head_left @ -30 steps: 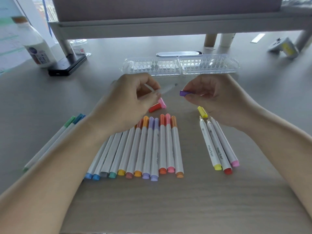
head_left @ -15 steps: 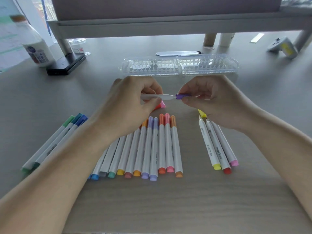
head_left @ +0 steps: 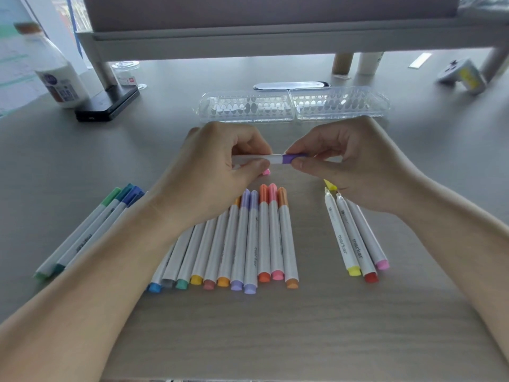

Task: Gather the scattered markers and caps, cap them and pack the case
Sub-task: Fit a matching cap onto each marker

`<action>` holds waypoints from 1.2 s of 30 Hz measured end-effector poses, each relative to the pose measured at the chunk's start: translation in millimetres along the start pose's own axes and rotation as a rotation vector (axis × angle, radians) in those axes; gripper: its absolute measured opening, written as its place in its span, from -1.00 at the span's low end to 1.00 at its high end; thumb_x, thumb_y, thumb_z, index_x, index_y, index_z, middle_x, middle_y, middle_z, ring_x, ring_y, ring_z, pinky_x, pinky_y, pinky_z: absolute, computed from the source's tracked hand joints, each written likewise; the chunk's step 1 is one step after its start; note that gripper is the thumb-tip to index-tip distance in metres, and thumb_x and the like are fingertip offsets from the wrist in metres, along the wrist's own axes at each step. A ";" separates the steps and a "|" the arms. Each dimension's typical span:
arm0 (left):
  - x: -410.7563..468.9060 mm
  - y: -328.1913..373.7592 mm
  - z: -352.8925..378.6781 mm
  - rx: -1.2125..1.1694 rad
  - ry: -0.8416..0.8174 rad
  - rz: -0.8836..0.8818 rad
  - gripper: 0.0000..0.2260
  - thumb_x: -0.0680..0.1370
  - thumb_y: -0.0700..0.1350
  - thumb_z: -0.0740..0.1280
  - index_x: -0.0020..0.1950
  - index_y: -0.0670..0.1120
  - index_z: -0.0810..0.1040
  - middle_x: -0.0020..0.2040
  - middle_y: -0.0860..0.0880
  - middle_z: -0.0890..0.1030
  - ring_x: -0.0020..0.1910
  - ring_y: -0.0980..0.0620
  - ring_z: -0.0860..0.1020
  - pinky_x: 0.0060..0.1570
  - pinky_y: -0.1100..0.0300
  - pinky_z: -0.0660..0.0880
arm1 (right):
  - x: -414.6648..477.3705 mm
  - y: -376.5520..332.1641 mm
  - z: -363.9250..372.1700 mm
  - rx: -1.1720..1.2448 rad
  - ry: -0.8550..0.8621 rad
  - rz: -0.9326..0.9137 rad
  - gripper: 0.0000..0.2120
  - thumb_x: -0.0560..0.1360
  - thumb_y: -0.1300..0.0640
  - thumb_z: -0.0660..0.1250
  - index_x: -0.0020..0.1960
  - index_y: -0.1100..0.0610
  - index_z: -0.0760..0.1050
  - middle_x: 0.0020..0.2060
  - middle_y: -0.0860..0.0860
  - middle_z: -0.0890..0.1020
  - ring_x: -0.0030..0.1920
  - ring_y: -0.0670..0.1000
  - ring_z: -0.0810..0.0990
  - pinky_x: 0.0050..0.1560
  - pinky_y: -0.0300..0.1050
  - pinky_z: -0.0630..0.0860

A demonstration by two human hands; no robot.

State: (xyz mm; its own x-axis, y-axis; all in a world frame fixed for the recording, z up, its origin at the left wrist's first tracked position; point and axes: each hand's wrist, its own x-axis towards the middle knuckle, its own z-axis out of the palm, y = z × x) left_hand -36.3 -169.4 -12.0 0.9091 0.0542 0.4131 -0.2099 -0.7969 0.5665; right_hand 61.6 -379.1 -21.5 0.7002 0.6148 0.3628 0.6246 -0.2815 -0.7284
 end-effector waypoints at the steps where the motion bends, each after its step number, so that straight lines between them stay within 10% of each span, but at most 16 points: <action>1: 0.1 0.1 -0.3 -0.002 0.001 -0.003 -0.93 0.56 -0.08 0.50 0.01 0.08 0.73 -0.16 0.18 0.71 -0.08 0.25 0.66 -0.01 0.10 0.61 | -0.1 0.2 0.1 -0.001 -0.002 -0.001 -0.89 0.50 0.17 0.52 0.00 0.02 0.74 -0.13 -0.12 0.76 -0.07 -0.08 0.71 0.14 0.01 0.62; 18: 5.0 20.2 -3.9 0.010 -0.003 -0.066 -0.95 0.60 -0.05 0.45 -0.04 0.03 0.69 -0.25 0.16 0.70 -0.24 0.33 0.64 -0.24 0.50 0.46 | 5.3 1.3 -4.1 0.158 0.073 -0.036 -0.88 0.56 0.26 0.44 0.07 0.15 0.70 -0.05 0.01 0.77 0.03 0.06 0.73 0.18 0.06 0.62; 26: 4.3 55.4 -7.1 0.202 -0.145 -0.131 -0.78 0.49 0.16 0.47 -0.26 0.06 0.68 -0.40 0.15 0.63 -0.34 0.24 0.58 -0.44 0.42 0.39 | 10.2 7.8 -13.8 0.130 0.211 0.180 -0.70 0.65 0.19 0.23 -0.12 -0.03 0.68 -0.20 -0.07 0.75 -0.10 -0.15 0.70 0.05 -0.12 0.55; 36: 1.4 80.0 10.6 0.410 -0.448 -0.243 -0.75 0.52 0.12 0.38 -0.20 -0.03 0.58 -0.31 0.01 0.61 -0.25 -0.03 0.62 -0.18 0.08 0.60 | 3.0 19.2 -15.2 -0.198 0.080 0.313 -0.95 0.49 0.03 0.48 -0.14 -0.03 0.69 -0.28 -0.08 0.70 -0.31 -0.12 0.60 -0.24 -0.18 0.47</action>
State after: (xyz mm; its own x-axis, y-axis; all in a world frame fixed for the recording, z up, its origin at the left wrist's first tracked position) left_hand -48.0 -239.4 26.4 0.9938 0.0764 -0.0802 0.0944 -0.9632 0.2518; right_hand 80.9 -393.8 -25.6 0.8877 0.4192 0.1904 0.4254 -0.5887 -0.6873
